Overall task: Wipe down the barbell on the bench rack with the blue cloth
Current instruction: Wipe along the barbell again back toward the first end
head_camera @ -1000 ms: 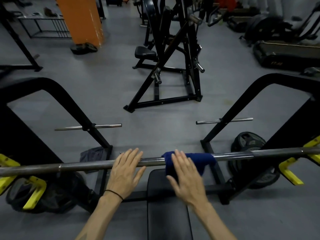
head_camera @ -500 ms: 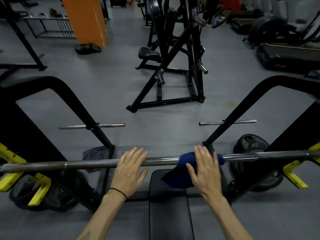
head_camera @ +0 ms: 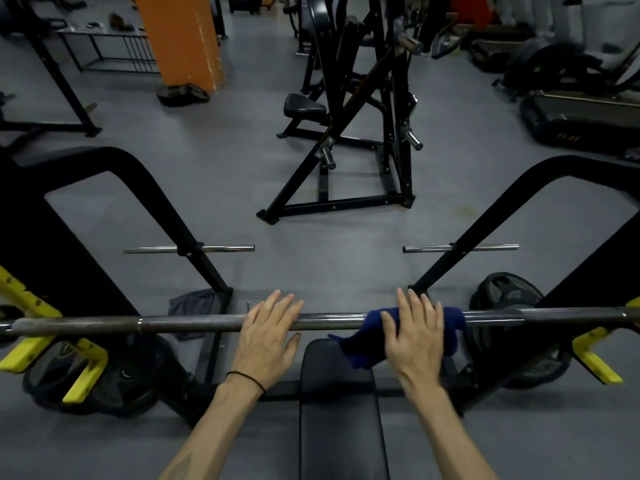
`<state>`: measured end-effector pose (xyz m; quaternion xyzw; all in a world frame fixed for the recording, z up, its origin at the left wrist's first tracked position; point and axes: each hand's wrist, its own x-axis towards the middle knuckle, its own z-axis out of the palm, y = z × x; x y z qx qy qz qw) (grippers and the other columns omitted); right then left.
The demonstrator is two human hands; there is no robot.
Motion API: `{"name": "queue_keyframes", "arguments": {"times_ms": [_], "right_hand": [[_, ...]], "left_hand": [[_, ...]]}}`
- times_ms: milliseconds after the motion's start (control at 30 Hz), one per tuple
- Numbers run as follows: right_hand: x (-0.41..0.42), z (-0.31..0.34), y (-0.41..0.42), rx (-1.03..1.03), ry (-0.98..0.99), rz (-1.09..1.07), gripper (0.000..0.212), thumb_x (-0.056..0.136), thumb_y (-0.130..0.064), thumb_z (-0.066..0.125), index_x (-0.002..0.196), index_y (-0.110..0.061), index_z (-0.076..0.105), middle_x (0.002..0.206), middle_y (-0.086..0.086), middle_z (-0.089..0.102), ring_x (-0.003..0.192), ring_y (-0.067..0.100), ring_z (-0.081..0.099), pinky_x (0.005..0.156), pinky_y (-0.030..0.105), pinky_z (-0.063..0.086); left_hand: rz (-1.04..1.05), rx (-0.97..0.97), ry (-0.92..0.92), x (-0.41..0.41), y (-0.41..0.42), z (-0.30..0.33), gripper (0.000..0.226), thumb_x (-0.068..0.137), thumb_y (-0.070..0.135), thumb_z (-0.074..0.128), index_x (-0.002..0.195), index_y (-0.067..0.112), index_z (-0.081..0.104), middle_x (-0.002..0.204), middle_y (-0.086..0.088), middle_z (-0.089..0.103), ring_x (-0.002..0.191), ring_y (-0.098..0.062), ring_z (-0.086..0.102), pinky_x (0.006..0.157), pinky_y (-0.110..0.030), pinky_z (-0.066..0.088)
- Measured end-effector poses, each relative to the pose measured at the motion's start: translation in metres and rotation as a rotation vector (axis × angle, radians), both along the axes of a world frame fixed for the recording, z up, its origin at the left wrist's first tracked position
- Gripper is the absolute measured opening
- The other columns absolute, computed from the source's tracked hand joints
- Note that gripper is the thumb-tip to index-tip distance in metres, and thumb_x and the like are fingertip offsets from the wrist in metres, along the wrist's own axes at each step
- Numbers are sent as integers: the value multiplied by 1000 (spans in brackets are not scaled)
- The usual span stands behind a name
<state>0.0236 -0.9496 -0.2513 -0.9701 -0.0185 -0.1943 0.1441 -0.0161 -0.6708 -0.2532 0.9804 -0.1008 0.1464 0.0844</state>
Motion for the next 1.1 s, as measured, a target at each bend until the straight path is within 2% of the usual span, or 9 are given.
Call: {"name": "queue_keyframes", "arguments": {"times_ms": [133, 233, 367, 500, 667, 800, 933, 1000, 1100], "right_hand": [[-14, -1, 73, -4, 8, 152, 71, 107, -61, 21, 145, -15, 58, 147, 6, 58, 138, 33, 50, 126, 55, 9], [-5, 0, 39, -130, 16, 351, 63, 108, -58, 25, 153, -20, 48, 148, 8, 57, 137, 31, 52, 120, 46, 23], [5, -1, -25, -105, -12, 136, 65, 108, -56, 24, 151, -16, 52, 144, 14, 60, 137, 35, 50, 122, 50, 26], [3, -2, 31, 57, -63, -91, 59, 107, -49, 31, 146, -14, 57, 146, 10, 59, 143, 34, 45, 126, 56, 9], [-1, -5, 52, -138, -81, 428, 55, 111, -47, 30, 153, -19, 50, 142, 11, 62, 134, 35, 55, 116, 47, 32], [7, -2, -10, -91, -91, 199, 58, 110, -48, 27, 148, -14, 56, 136, 15, 64, 130, 37, 55, 115, 48, 32], [3, -4, 33, 125, -128, -90, 55, 110, -41, 27, 143, -12, 60, 144, 12, 60, 138, 35, 48, 123, 52, 16], [-6, -6, 71, 119, -111, 32, 56, 110, -43, 24, 147, -17, 57, 149, 7, 56, 141, 32, 46, 123, 52, 14], [-6, -9, 63, -70, -92, 335, 54, 111, -45, 26, 152, -21, 51, 147, 8, 58, 137, 32, 53, 114, 48, 31]], "left_hand": [[8, -3, -21, 2, -1, -2, 56, 89, 37, 52, 142, 21, 54, 145, 0, 53, 143, -24, 39, 114, -45, 31], [-77, 19, -51, -1, 13, -6, 58, 91, 34, 47, 147, 19, 48, 149, -2, 50, 144, -23, 38, 113, -45, 35], [-80, 24, -61, -3, 14, -5, 59, 90, 34, 49, 148, 18, 48, 150, -2, 49, 145, -24, 38, 115, -45, 32], [-10, -2, -41, -1, 1, -4, 57, 88, 37, 50, 142, 20, 54, 145, 0, 53, 143, -25, 40, 115, -46, 30], [-109, 52, -84, -3, 18, -8, 57, 91, 30, 48, 147, 17, 49, 146, -5, 54, 141, -25, 42, 117, -43, 30], [-89, 56, -93, -9, 24, -10, 56, 95, 29, 48, 150, 17, 45, 150, -6, 49, 145, -26, 38, 121, -46, 26], [-4, 34, -85, -8, 11, -11, 55, 93, 33, 50, 145, 17, 52, 147, -5, 51, 143, -28, 40, 120, -48, 25], [-22, 54, -97, -9, 14, -13, 56, 92, 32, 48, 146, 17, 50, 146, -6, 51, 141, -28, 42, 118, -47, 28], [-65, 61, -129, -8, 22, -14, 55, 92, 28, 47, 146, 16, 50, 142, -7, 54, 137, -28, 46, 115, -45, 33]]}}
